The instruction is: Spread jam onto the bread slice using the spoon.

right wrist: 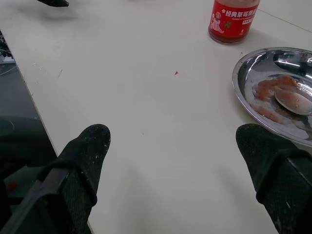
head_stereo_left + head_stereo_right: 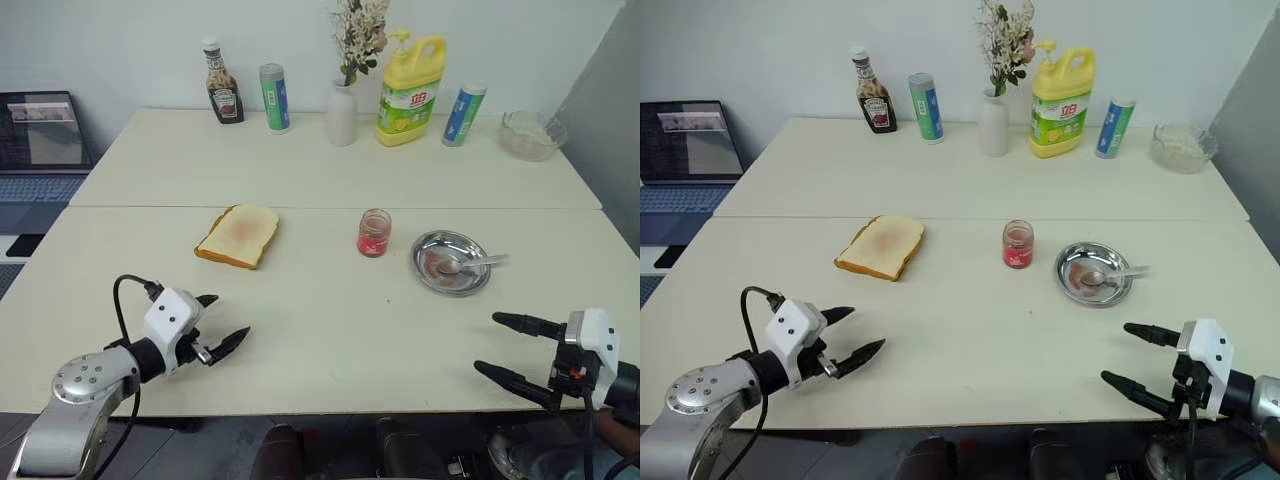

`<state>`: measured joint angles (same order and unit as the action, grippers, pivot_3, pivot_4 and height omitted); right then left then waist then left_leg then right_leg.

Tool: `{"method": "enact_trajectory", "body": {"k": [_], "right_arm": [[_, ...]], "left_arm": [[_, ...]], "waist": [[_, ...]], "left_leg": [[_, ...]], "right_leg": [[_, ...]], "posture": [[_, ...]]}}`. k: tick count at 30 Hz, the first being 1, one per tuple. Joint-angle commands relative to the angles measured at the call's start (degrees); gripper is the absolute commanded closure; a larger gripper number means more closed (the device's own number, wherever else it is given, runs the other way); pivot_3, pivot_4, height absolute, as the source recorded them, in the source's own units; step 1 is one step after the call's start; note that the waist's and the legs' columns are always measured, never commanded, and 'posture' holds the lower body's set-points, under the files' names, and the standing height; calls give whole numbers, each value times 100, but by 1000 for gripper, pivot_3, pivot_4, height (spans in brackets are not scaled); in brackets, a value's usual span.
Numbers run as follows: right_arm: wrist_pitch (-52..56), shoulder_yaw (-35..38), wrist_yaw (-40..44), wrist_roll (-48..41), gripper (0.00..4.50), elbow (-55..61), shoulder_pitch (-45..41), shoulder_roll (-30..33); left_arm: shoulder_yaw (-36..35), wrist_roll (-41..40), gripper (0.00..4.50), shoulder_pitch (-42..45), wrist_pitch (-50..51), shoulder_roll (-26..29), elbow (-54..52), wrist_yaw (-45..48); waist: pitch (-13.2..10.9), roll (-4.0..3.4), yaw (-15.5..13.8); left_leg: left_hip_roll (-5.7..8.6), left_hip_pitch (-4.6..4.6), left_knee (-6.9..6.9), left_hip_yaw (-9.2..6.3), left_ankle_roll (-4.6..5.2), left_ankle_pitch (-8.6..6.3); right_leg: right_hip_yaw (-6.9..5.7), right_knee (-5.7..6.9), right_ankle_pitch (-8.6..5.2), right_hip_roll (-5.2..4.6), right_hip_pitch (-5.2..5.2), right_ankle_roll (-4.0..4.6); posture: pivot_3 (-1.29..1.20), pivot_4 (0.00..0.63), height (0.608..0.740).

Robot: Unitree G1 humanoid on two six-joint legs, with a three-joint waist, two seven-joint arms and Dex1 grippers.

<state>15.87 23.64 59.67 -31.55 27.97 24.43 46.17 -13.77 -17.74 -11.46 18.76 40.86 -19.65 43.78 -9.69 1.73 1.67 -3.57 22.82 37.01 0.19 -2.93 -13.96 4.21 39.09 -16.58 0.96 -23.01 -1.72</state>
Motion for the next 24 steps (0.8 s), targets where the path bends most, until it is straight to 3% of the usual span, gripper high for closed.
{"method": "enact_trajectory", "body": {"k": [1,10,24], "right_arm": [[-116,196,7,1,23,48,42,-36],[-230,189,7,76,23,-59,134,-105],[-89,70,-405,91,23,64,128,-409]], "left_arm": [[-43,-18,0,59,-136,-4,-35,24],[104,438,0,233,-434,-24,46,-190],[-39,40,0,426,-931,-329,302,-61]], "waist": [[0,0,0],[0,0,0],[1,-1,0]], "left_leg": [[0,-1,0,0,0,0],[0,-1,0,-1,0,0],[0,-4,2,-2,0,0]], "right_leg": [[0,0,0,0,0,0],[0,0,0,0,2,0],[-1,-1,0,0,9,0]], "posture": [[0,150,740],[0,150,740],[0,150,740]]}}
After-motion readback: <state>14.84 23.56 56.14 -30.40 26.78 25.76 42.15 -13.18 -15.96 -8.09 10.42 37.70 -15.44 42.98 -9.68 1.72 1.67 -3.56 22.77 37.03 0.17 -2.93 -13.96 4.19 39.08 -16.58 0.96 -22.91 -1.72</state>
